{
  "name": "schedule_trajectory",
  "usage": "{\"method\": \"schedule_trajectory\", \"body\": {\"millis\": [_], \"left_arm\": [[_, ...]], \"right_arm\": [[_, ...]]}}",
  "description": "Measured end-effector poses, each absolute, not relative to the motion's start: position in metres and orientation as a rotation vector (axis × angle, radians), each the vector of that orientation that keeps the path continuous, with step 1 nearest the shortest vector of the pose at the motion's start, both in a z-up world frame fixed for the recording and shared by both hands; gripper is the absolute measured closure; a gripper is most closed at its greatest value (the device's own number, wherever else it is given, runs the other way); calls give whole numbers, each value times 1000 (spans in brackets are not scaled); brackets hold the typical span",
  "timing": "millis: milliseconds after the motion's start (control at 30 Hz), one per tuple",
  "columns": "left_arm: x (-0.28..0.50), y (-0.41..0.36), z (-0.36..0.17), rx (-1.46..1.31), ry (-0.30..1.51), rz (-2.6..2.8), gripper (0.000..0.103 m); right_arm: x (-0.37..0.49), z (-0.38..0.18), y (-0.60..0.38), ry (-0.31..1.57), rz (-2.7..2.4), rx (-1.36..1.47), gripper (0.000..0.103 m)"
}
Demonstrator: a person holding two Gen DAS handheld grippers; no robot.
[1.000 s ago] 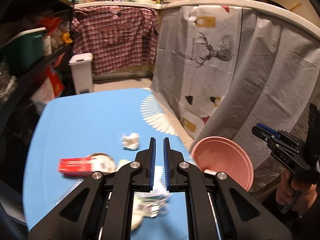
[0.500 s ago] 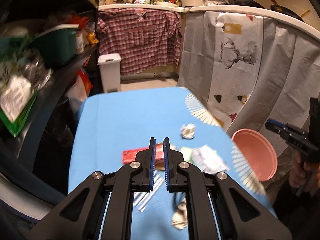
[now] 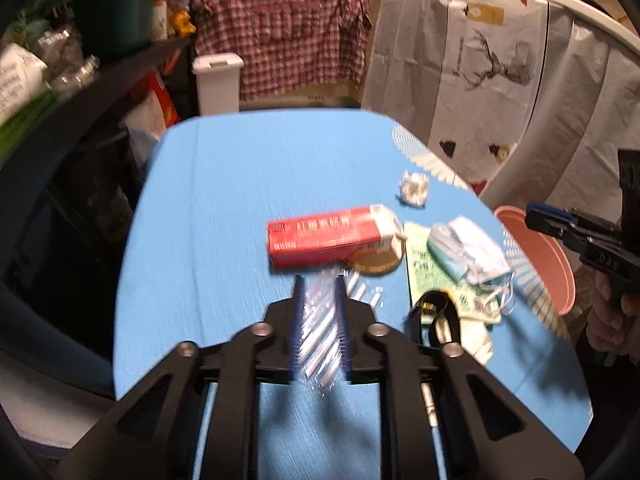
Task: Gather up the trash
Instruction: 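Grasp the clear plastic straw packet with the left tool while the right tool grasps the blue face mask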
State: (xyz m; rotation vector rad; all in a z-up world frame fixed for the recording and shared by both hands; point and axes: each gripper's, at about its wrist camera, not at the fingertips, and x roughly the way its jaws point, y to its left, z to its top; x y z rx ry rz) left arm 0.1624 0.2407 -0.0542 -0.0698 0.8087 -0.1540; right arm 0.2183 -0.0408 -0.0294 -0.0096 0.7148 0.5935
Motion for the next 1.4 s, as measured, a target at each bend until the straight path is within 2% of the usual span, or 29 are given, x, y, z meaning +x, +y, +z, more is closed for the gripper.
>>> {"method": "schedule_trajectory", "body": {"millis": [167,500,533,633,700,867,933,1033,1400], "left_arm": [[167,242,-68,-50,842,-166,58],[177,234,-98,5,948,-178,57],[177,234,-99,9,952,-177,58],[178,234,-101,31,976,-165,74],[176,234,-99,34,980,-174,81],[171,227,-96,85,987,-186,95],[168,225,-93,94,983,-194,96],[164,222,-83,103,967,-198,96],[149,222,-42,39,869,-153,96]], "right_arm": [[225,-42,-32,768,604,-25,67],[235,-65,-23,881,610,-49,67],[235,-65,-23,885,612,-49,67],[235,-68,-22,899,620,-55,67],[233,-69,-21,906,627,-62,68],[229,-67,-19,904,653,-67,90],[226,-63,-20,890,659,-71,96],[222,-58,-21,875,662,-73,97],[211,-34,-41,792,648,-29,98]]}}
